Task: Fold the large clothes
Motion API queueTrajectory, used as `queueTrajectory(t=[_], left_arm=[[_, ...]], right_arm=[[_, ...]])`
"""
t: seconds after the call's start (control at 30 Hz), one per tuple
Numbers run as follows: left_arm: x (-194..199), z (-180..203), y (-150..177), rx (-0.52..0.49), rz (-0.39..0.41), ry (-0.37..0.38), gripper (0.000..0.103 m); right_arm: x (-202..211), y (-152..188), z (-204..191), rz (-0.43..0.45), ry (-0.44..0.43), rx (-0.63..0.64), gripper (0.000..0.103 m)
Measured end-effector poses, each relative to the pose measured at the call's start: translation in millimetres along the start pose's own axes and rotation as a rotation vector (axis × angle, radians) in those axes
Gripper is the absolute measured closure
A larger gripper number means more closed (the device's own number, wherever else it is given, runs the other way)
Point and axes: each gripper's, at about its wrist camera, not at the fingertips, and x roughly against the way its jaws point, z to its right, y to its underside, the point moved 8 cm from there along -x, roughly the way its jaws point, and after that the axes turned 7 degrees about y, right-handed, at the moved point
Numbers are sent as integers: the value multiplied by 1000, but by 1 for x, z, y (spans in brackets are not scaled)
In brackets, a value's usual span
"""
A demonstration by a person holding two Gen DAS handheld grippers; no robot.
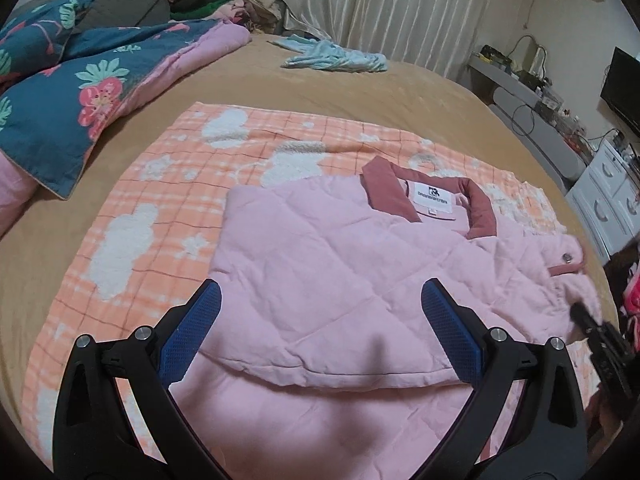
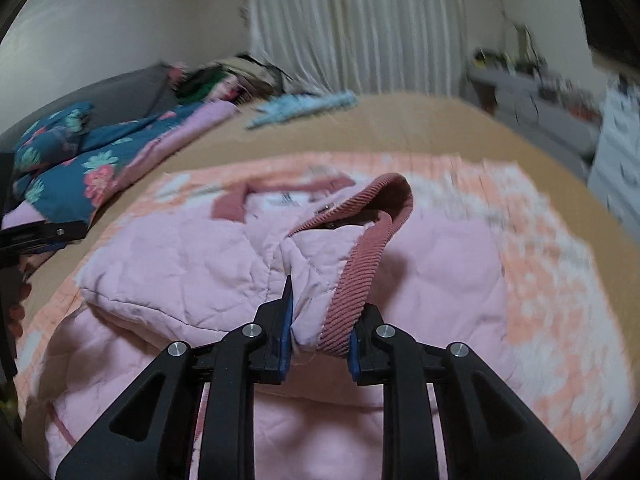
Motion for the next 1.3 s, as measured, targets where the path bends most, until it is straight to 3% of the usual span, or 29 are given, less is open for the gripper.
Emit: queueTrajectory(t=[0.2, 0.43, 0.5, 0.63, 0.77, 0.83, 1.0, 1.13, 1.3], left_arm=[[-15, 18, 4, -34, -29, 9, 9], [-29, 37, 5, -67, -50, 24, 9], [-37, 41, 9, -71, -72, 32, 9], [-54, 45, 23, -74, -136, 48, 9], [-70, 44, 42, -110, -191, 30, 9], [-77, 40, 48, -107, -201, 35, 9], [-89, 33, 59, -91, -218, 49, 8], [-99, 29, 64, -86, -235, 63, 8], [-102, 28, 64, -81, -224, 65, 8]], right_arm=[[-26, 22, 22, -125, -1, -129, 83], [-28, 29, 23, -183, 0, -185, 81], [-29, 32, 23, -201, 5, -189, 78], [-27, 33, 28, -232, 1, -212, 61], [-15, 25, 37, -188, 52, -205, 42], [-7, 19, 42, -147, 77, -202, 40], [5, 7, 39, -66, 104, -156, 39], [11, 1, 16, -15, 68, -73, 38], [-7, 15, -19, -73, 37, 58, 37]])
